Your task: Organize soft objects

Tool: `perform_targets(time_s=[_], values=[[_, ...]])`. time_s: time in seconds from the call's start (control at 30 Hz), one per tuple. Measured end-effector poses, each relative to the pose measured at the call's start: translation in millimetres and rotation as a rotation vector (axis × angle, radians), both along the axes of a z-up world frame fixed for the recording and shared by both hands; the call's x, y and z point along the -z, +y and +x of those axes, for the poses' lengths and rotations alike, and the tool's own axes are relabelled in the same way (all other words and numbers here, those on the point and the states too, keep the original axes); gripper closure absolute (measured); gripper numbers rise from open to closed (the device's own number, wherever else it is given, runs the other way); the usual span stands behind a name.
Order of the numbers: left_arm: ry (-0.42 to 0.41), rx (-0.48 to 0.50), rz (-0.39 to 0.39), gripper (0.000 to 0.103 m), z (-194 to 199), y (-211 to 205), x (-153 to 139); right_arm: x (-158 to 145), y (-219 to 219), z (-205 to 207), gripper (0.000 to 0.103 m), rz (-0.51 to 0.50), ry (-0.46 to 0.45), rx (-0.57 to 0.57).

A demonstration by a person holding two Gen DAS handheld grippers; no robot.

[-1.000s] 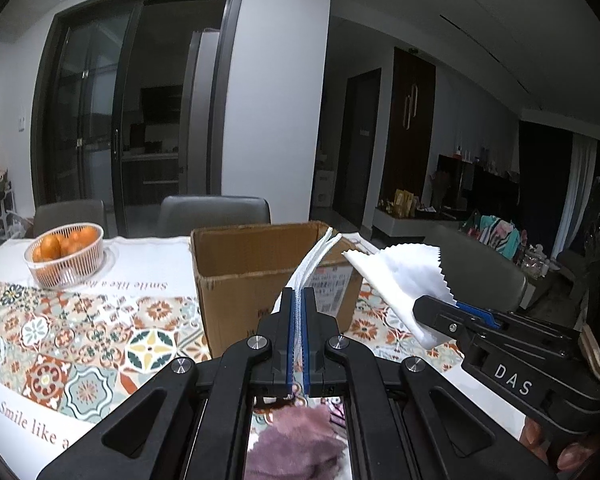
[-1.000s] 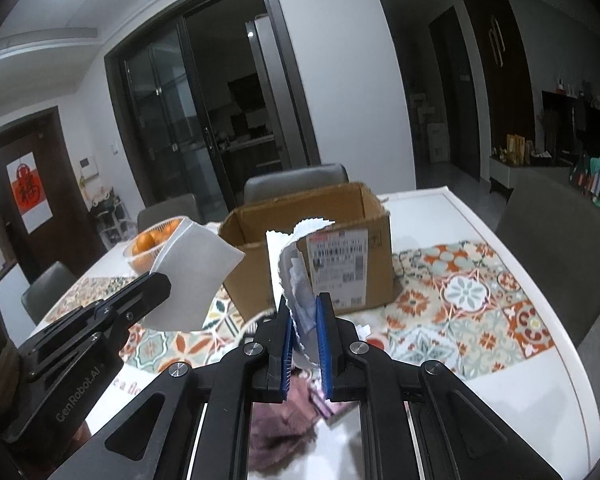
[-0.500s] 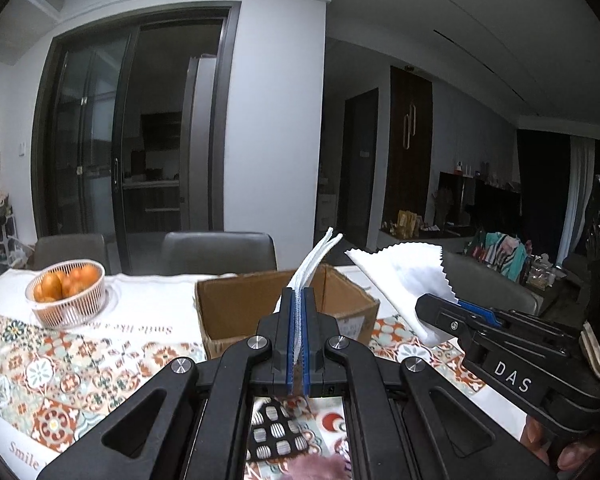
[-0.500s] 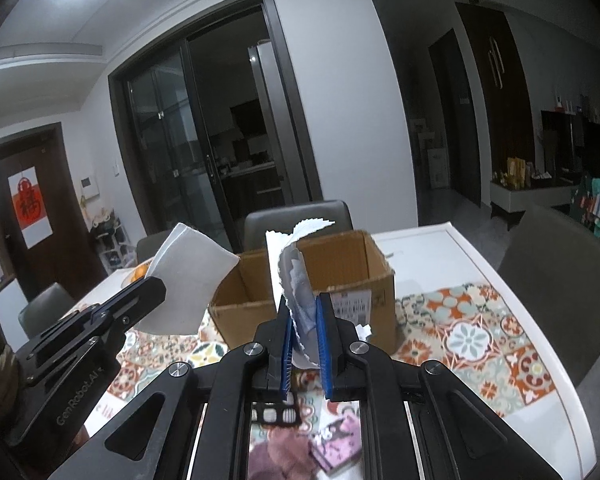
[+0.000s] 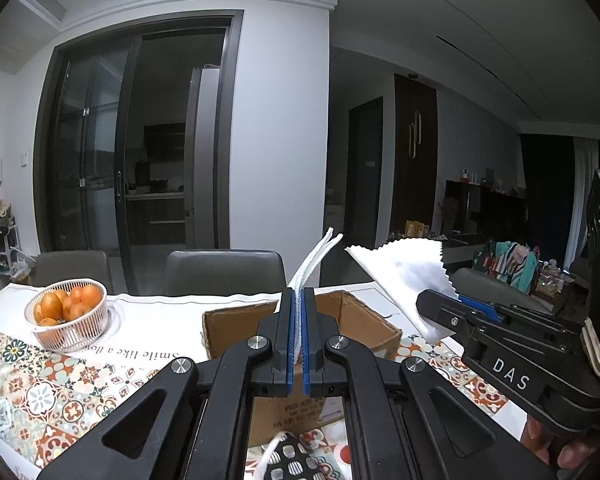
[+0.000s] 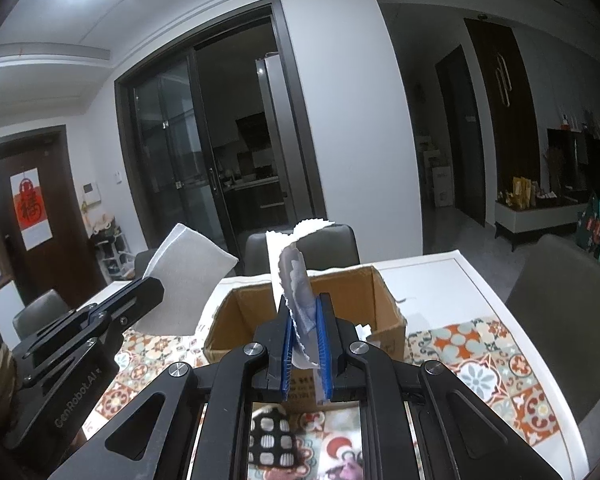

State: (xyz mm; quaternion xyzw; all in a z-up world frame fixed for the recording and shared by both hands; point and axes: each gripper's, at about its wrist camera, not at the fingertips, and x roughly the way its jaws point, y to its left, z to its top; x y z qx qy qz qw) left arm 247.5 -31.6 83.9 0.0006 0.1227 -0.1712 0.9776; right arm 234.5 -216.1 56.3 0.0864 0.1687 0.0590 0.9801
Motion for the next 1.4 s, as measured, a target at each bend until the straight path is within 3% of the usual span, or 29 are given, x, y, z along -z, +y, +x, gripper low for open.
perform_targets(time_s=[0.43, 0.93, 1.17, 1.23, 1.3, 1.33, 1.4], values=[[0.017, -0.010, 0.024, 0.098, 48.0, -6.5, 15.0, 8.9, -0.2, 49.6, 0.090, -0.016, 0.019, -0.017], [0.135, -0.021, 0.080, 0.098, 98.3, -14.1, 61.2, 45.6, 1.5, 120.2, 0.090, -0.023, 0.153, -0.053], [0.170, -0.021, 0.098, 0.097, 113.3, -18.3, 74.2, 63.8, -1.8, 134.7, 0.090, -0.029, 0.202, -0.050], [0.178, -0.022, 0.099, 0.089, 115.5, -18.6, 76.2, 66.2, -2.5, 137.5, 0.088, -0.035, 0.216, -0.046], [0.177, -0.027, 0.098, 0.080, 115.1, -18.7, 76.9, 67.0, -4.1, 139.4, 0.069, -0.028, 0.221, -0.044], [0.173, -0.031, 0.099, 0.076, 114.4, -18.8, 76.6, 67.1, -5.0, 139.1, 0.064, -0.029, 0.218, -0.035], [0.169, -0.038, 0.108, 0.072, 114.5, -18.3, 75.7, 66.2, -5.0, 137.6, 0.063, -0.038, 0.211, -0.026]])
